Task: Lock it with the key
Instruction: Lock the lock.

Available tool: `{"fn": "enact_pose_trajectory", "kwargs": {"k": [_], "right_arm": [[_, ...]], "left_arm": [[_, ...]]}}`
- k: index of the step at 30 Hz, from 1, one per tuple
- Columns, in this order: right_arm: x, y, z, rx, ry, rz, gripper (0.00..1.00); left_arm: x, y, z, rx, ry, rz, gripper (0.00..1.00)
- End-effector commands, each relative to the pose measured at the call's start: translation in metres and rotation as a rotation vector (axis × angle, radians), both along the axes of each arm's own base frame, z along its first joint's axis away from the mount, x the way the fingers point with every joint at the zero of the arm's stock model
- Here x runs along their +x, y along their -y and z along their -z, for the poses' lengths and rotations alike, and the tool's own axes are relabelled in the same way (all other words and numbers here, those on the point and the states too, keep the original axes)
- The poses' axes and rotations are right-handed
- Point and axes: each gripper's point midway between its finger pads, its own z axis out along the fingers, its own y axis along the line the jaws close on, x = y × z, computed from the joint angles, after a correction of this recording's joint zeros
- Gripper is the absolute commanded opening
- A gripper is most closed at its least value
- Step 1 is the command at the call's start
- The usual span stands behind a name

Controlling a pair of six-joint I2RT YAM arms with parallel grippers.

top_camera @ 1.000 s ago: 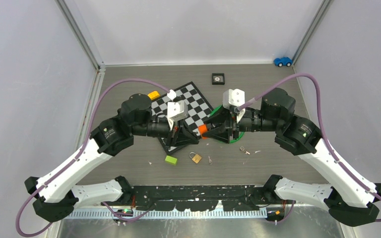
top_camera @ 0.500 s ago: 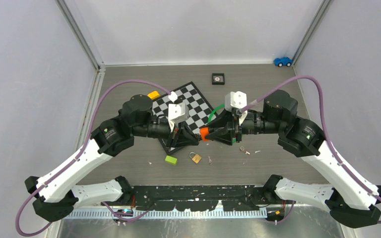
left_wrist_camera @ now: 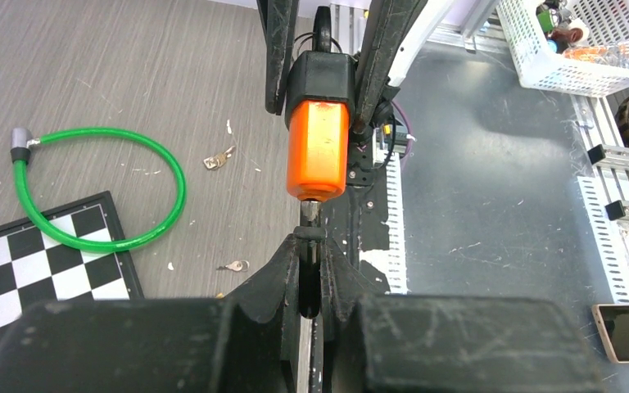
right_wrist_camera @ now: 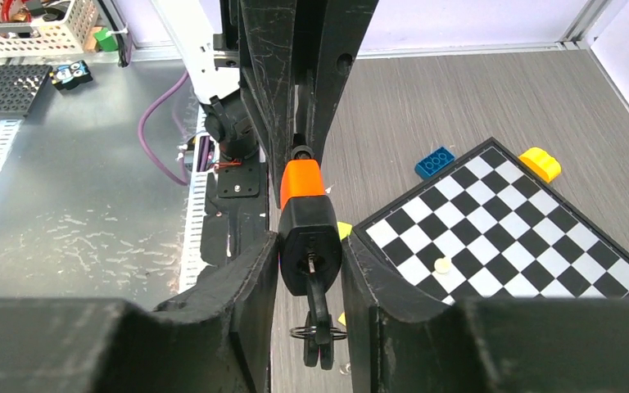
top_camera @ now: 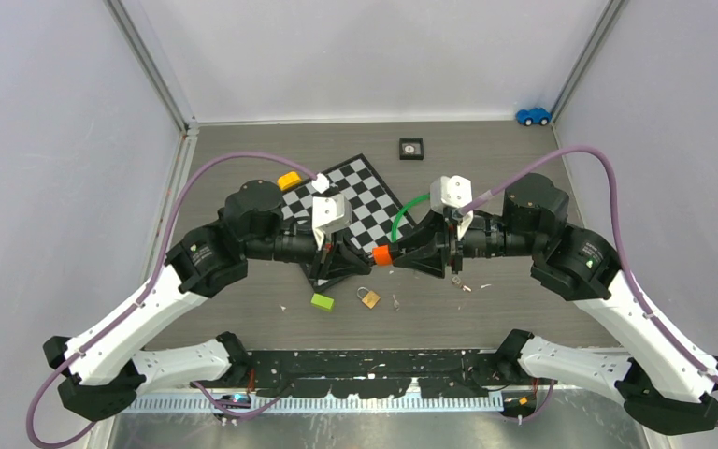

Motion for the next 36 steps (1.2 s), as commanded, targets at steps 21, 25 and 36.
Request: {"fn": "enact_pose_trajectory", "kwargs": {"k": [21,25,36], "right_arm": [[0.021,-0.034,0.029,0.021,-0.12,-0.003,0.0],[0.032,-0.039,0.041,-0.006,-0.151,0.036,0.0],[0.037,-0.054,0.064,-0.011,-0.188,0.014,0.0]], "left_arm": [[0.003,0.002,-0.029,-0.09,0.067,-0.002,0.0],[0.004,0.004,-0.031,-0.098,0.059,-0.003,0.0],[0.004,0.003,-0.043,-0.137,0.078,-0.01,0.0]]}}
